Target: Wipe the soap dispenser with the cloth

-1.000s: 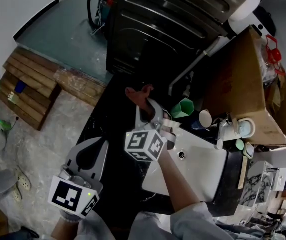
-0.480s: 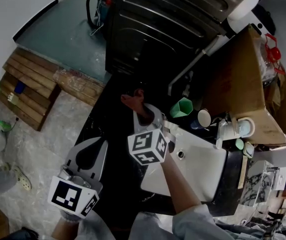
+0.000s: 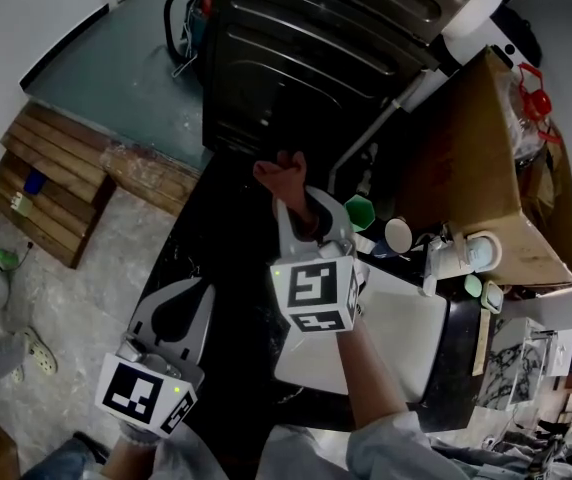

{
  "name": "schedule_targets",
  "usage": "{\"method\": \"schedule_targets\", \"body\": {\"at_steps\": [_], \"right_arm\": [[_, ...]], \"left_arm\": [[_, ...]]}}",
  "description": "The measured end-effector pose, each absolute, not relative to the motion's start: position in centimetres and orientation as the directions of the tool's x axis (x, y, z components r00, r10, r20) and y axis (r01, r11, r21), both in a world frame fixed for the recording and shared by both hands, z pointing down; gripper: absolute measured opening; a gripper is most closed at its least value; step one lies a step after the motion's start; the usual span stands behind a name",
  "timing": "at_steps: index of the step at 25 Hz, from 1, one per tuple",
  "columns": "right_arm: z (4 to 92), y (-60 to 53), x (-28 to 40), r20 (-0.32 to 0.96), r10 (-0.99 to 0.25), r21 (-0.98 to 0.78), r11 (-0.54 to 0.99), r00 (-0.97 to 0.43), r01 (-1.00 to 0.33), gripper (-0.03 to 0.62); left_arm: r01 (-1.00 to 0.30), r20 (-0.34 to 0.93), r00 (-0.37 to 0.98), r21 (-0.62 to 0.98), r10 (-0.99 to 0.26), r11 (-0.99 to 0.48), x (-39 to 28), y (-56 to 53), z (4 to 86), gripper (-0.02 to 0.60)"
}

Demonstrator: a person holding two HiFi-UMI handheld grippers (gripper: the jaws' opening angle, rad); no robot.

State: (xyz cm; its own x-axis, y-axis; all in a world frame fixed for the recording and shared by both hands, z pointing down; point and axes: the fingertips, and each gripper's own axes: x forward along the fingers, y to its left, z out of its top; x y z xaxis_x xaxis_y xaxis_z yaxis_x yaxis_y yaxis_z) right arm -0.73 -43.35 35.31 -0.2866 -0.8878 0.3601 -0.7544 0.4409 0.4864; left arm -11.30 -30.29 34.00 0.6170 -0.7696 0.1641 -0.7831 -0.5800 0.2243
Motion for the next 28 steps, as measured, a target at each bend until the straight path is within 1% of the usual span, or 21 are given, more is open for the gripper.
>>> {"method": "schedule_targets", "body": {"at_steps": [4,8,11,17,23,28], "right_arm": [[34.9,-44.6,-0.8,0.339,-0.900,0.512,0.421,-0.274,-0.749,0.078],[36.3,-45.9,0.0,0.347,-0.910,0.520,0.387,-0.226,-0.762,0.078],[38.0,-46.5,1.0,0.386,-0.900,0.497,0.389,-0.203,-0.776,0.078],[41.6,-47.0,2.2,0.472,-0.859,0.386,0.405,-0.199,-0.829,0.078],[44.5,-46.4,2.4,0.555,-0.809,0.361,0.442,-0.192,-0.821,0.078],[44.5,-45.2,2.6,0.575,-0.798,0.351,0.438,-0.179,-0.828,0.078]], "left_arm": [[-0.786,0.166,0.614,0.222,-0.772,-0.577,-11.3,-30.1,34.0,0.003],[-0.791,0.170,0.607,0.223,-0.776,-0.570,-11.6,-30.0,34.1,0.003],[-0.793,0.173,0.604,0.222,-0.778,-0.567,-11.7,-29.9,34.1,0.003],[-0.795,0.187,0.603,0.224,-0.775,-0.564,-11.9,-29.7,34.5,0.003],[-0.790,0.187,0.609,0.224,-0.771,-0.570,-12.1,-29.7,34.6,0.003],[-0.780,0.182,0.622,0.229,-0.762,-0.582,-12.1,-29.8,34.7,0.003]]}}
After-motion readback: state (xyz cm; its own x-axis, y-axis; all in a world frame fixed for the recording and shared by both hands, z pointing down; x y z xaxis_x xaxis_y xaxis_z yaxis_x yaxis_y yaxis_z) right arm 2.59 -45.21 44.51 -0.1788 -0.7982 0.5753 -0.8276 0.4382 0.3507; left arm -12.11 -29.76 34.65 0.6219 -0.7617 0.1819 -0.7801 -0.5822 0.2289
